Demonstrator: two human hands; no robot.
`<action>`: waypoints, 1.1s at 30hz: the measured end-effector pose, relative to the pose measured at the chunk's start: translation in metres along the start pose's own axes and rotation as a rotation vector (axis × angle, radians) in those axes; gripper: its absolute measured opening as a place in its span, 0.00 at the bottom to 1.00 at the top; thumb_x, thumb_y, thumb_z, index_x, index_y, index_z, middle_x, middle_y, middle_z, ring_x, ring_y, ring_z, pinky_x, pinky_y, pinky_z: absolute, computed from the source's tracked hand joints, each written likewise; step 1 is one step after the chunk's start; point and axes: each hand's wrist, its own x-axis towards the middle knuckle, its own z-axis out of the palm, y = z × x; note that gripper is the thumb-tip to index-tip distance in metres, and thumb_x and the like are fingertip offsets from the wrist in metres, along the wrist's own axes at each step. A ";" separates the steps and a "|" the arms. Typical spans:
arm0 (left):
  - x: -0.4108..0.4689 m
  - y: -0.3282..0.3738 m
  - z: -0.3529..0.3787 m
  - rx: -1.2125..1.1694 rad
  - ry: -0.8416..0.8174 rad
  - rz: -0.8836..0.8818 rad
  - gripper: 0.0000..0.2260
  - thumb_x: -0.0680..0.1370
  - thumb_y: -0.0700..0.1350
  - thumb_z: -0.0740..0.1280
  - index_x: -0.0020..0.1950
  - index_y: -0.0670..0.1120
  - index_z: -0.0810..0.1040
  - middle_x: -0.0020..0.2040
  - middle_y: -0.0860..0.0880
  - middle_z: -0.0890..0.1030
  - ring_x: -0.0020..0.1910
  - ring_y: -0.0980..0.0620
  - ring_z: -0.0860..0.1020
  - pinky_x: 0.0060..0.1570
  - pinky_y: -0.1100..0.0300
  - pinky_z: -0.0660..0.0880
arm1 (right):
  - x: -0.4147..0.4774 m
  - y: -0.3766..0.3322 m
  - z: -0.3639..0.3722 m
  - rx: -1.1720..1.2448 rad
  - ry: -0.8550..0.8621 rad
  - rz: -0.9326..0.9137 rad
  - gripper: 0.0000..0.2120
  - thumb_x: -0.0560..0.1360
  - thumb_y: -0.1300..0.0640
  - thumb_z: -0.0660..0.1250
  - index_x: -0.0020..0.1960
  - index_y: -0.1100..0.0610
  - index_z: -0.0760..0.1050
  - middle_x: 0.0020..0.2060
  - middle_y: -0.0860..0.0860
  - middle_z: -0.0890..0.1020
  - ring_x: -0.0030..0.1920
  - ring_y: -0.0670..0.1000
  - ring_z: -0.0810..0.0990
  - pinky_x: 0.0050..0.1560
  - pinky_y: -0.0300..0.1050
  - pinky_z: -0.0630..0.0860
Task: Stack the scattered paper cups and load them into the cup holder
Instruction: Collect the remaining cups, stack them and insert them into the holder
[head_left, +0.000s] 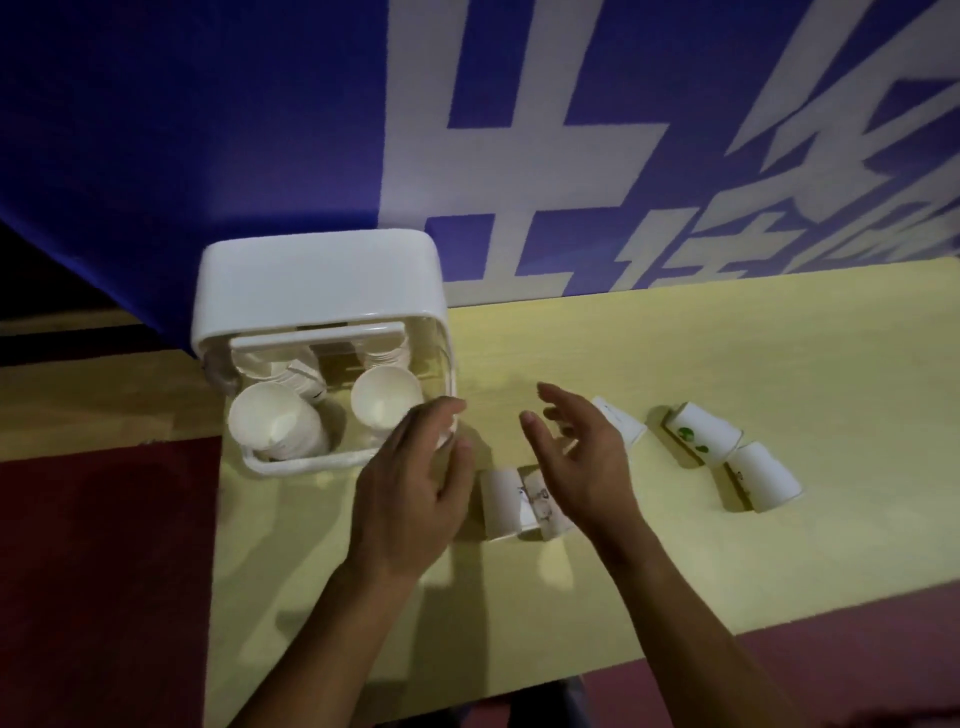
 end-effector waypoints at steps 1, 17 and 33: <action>0.003 0.012 0.018 0.009 -0.072 0.050 0.15 0.81 0.50 0.64 0.66 0.48 0.78 0.61 0.51 0.83 0.58 0.54 0.80 0.51 0.63 0.78 | -0.001 0.014 -0.018 -0.003 0.033 0.035 0.21 0.79 0.45 0.70 0.70 0.50 0.77 0.60 0.43 0.82 0.56 0.42 0.81 0.53 0.36 0.78; 0.081 0.131 0.338 0.599 -0.931 0.480 0.44 0.70 0.56 0.76 0.82 0.56 0.59 0.81 0.53 0.62 0.79 0.50 0.60 0.75 0.53 0.57 | -0.039 0.235 -0.234 -0.083 0.214 0.361 0.29 0.77 0.42 0.71 0.74 0.53 0.72 0.67 0.48 0.79 0.63 0.48 0.78 0.60 0.44 0.76; 0.065 0.136 0.351 0.171 -0.623 0.048 0.29 0.69 0.55 0.79 0.65 0.55 0.70 0.57 0.56 0.80 0.54 0.51 0.78 0.50 0.53 0.75 | -0.013 0.301 -0.234 -0.147 0.063 0.377 0.38 0.70 0.46 0.79 0.72 0.60 0.68 0.61 0.55 0.78 0.61 0.59 0.76 0.51 0.49 0.74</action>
